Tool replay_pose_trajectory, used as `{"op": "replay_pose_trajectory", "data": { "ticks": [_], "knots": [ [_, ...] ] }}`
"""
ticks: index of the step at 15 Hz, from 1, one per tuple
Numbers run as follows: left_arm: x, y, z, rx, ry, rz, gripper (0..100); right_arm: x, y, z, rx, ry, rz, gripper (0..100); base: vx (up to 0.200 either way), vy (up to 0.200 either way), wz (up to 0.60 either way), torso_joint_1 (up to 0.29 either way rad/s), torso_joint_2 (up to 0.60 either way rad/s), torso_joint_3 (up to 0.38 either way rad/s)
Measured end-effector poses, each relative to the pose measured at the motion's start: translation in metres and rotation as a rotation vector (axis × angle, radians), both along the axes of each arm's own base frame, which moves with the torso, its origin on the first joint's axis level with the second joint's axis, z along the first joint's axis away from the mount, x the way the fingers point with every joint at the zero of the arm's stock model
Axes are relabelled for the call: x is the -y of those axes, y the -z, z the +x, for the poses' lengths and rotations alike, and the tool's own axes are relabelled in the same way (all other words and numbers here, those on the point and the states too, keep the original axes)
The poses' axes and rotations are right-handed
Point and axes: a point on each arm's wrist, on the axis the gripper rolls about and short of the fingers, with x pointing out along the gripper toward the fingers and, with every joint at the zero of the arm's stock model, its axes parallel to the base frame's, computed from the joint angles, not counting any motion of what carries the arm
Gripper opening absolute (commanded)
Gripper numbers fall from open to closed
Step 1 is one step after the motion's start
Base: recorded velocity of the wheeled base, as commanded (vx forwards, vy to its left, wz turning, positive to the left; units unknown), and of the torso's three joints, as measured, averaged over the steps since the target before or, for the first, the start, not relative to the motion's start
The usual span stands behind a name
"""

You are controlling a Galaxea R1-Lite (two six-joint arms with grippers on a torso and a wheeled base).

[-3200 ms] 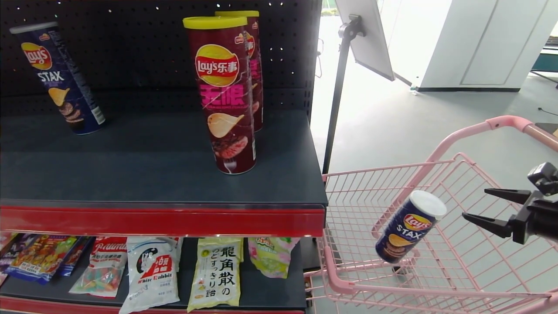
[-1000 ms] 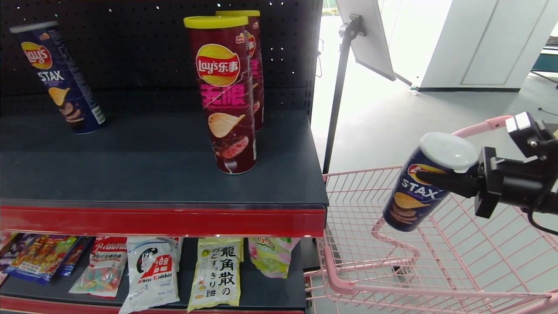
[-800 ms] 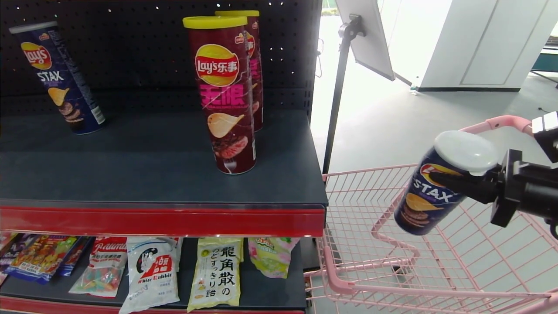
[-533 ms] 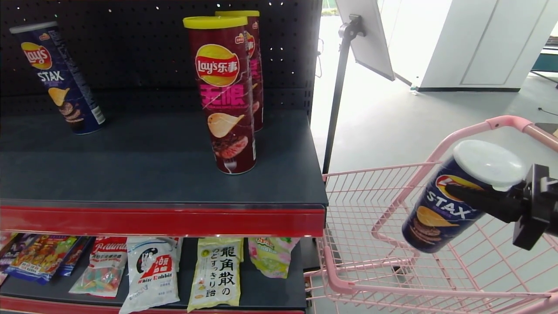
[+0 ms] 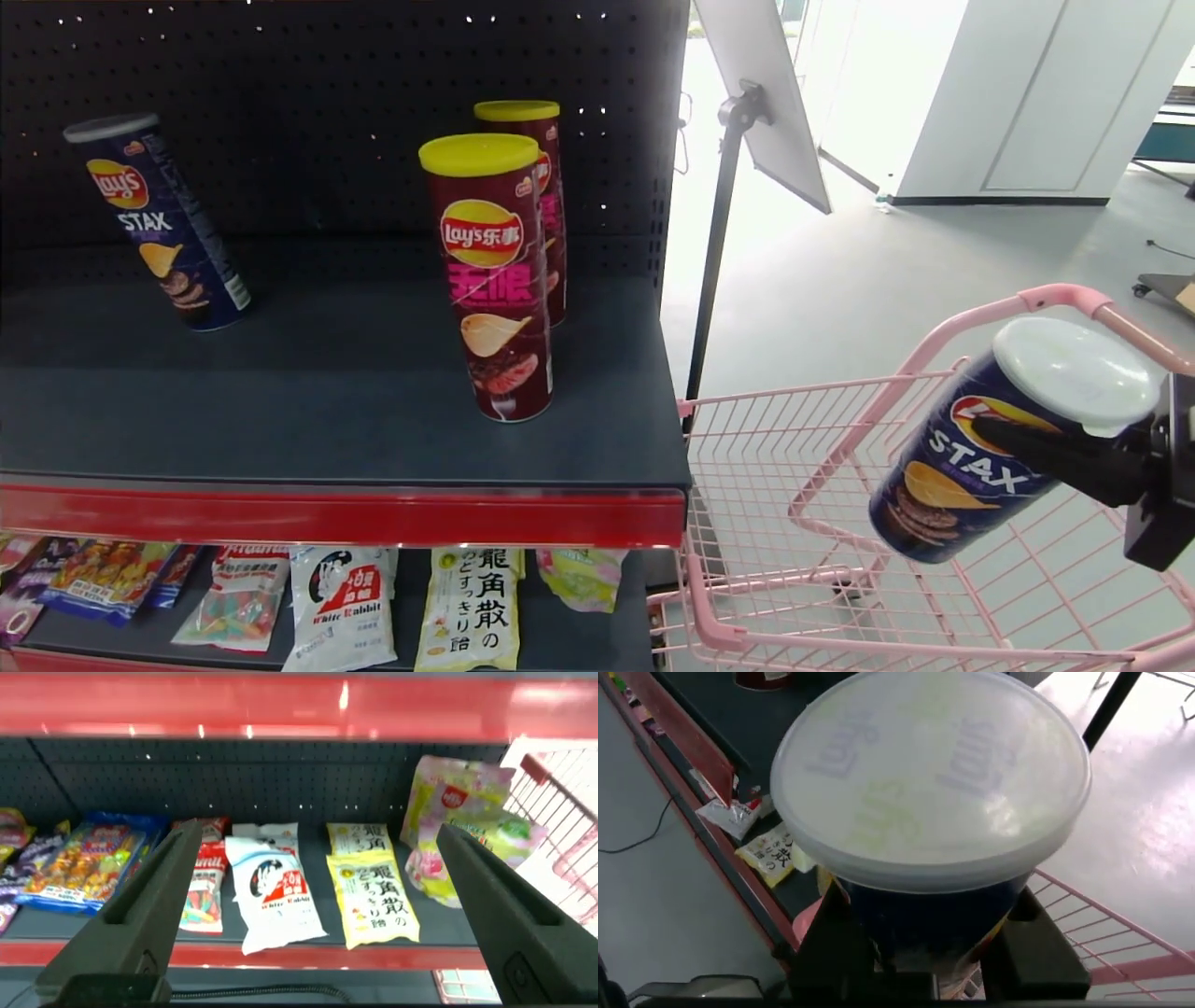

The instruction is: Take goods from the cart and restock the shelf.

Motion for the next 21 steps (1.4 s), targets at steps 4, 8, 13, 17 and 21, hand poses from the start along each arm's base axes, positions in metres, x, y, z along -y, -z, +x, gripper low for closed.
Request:
{"op": "replay_pose_trajectory", "data": {
  "ticks": [4, 8, 13, 17, 21],
  "knots": [
    [0.0, 0.0, 0.0, 0.0, 0.0, 0.0, 100, 0.0, 0.0, -0.001, 0.001, 0.0, 0.0, 0, 0.0, 0.0, 0.0, 0.259, -0.6, -0.348],
    [0.0, 0.0, 0.0, 0.0, 0.0, -0.001, 100, 0.0, 0.002, -0.004, -0.004, -0.001, 0.0, 0, 0.0, 0.0, 0.0, 0.182, -0.42, -0.231],
    [0.0, 0.0, 0.0, -0.001, 0.0, -0.001, 100, -0.001, 0.014, -0.009, -0.041, -0.011, 0.0, 0, 0.0, 0.0, 0.0, 0.007, -0.01, -0.011],
    [0.0, 0.0, 0.0, -0.001, 0.0, 0.0, 100, 0.0, 0.021, -0.014, -0.062, -0.006, -0.001, 0, 0.0, 0.0, 0.0, 0.0, 0.0, 0.0],
    [0.0, 0.0, 0.0, -0.001, 0.0, 0.0, 100, 0.0, 0.02, -0.017, -0.067, 0.002, 0.017, 0, 0.0, 0.0, 0.0, 0.0, 0.0, 0.0]
  ]
}}
